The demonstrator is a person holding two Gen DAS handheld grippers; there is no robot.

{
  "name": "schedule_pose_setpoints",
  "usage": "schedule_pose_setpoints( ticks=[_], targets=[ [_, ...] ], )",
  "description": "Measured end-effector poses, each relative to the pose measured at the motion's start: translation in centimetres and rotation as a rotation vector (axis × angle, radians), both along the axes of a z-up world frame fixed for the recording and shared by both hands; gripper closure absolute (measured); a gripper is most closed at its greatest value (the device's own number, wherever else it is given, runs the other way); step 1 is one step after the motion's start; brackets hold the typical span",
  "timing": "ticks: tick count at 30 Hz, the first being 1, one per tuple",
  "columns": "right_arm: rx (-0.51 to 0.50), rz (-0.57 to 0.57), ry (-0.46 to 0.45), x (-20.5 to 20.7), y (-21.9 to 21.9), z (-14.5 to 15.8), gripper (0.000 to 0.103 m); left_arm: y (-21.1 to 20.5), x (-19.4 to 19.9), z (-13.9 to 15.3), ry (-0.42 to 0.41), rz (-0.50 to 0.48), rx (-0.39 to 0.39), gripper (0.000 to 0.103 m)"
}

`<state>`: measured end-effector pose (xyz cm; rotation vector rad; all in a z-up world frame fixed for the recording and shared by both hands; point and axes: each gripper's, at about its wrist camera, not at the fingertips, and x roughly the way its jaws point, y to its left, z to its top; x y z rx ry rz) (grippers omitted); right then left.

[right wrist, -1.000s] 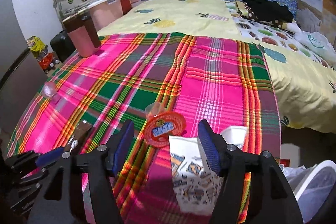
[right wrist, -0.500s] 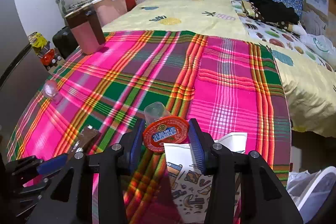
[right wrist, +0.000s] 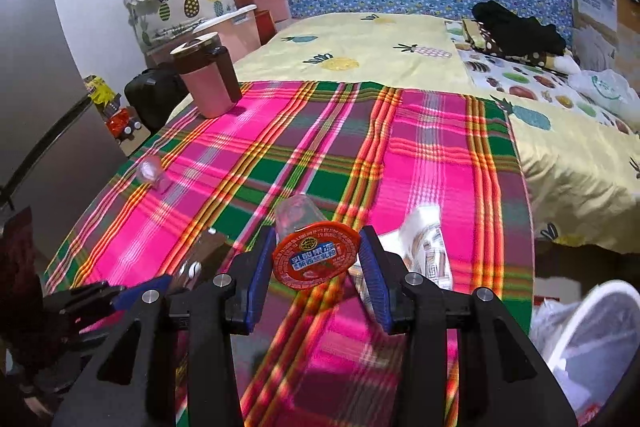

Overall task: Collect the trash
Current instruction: 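Close the right gripper on the small red-lidded clear cup and lift it, then carry the brown wrapper and red-lidded cup up and over the white bin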

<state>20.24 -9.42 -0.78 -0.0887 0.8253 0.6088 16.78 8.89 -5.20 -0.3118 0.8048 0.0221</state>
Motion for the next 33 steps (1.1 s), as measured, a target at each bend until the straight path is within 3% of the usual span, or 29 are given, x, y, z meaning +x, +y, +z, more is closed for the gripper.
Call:
schedule_pose_setpoints(
  ticks=[18, 33],
  targets=[
    [0.037, -0.080, -0.017, -5.6, -5.2, 0.8, 0.059, -4.5, -4.4, 2.7, -0.039, -0.081, 0.039, 0.082],
    [0.061, -0.184, -0.026, -7.2, -10.0, 0.6, 0.059, -10.1, -4.8, 3.9, -0.058, -0.198, 0.054, 0.082]
  ],
)
